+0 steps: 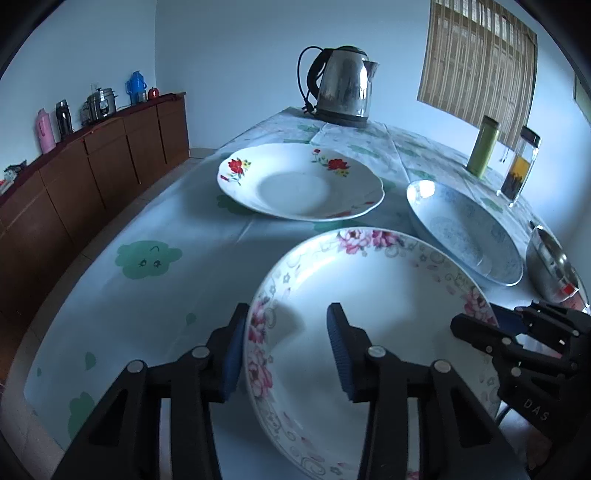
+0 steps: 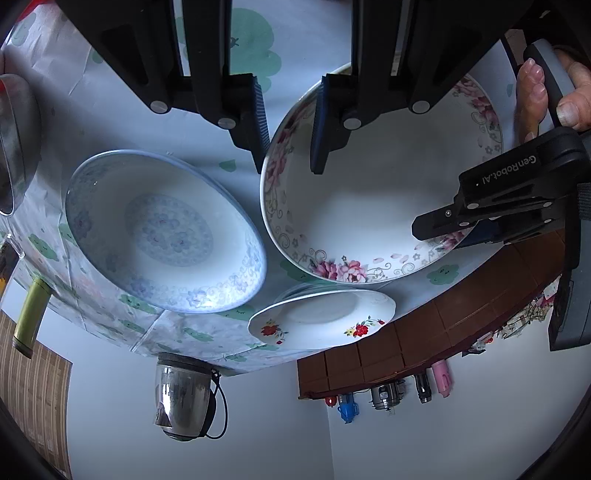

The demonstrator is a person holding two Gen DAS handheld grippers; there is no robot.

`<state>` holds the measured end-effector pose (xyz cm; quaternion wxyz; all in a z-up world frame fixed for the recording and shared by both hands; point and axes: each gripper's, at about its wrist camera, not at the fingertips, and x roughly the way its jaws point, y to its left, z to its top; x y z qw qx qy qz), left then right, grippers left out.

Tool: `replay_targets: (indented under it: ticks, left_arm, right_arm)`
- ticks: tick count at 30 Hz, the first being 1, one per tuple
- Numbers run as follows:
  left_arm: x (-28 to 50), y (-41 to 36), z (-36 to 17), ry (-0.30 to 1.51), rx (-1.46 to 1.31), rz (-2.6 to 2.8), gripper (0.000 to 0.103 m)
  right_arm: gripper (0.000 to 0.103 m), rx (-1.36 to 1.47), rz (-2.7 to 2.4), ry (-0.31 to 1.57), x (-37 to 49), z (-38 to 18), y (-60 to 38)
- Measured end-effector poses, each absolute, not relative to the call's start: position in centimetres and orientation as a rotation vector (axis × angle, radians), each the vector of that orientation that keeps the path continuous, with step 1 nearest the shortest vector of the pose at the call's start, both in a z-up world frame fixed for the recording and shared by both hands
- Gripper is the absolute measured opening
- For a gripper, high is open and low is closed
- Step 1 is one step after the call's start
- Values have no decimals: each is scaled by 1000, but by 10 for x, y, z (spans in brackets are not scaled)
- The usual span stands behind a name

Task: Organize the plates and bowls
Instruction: 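Lift the pink-floral plate with both grippers and carry it over the blue-patterned bowl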

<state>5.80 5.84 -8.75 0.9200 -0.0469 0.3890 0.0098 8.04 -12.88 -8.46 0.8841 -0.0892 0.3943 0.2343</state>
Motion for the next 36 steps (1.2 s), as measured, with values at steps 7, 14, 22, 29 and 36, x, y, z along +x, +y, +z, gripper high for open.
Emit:
replay_targets:
  ticks: [7, 14, 22, 29, 36]
  left_arm:
    - [57, 53, -88, 805, -53, 54, 40]
    - [53, 51, -86, 786, -40, 69, 38]
    - [51, 46, -82, 746, 7, 88, 38]
    - [50, 43, -73, 696, 20, 96, 38]
    - [50, 41, -62, 648, 22, 106, 38]
  right_arm:
    - [24, -169, 505, 832, 83, -86, -130]
    - [24, -159, 513, 832, 85, -87, -132]
    - [24, -156, 506, 785, 79, -82, -134]
    - [24, -137, 509, 749, 75, -77, -137]
    - [24, -107, 520, 727, 72, -73, -141]
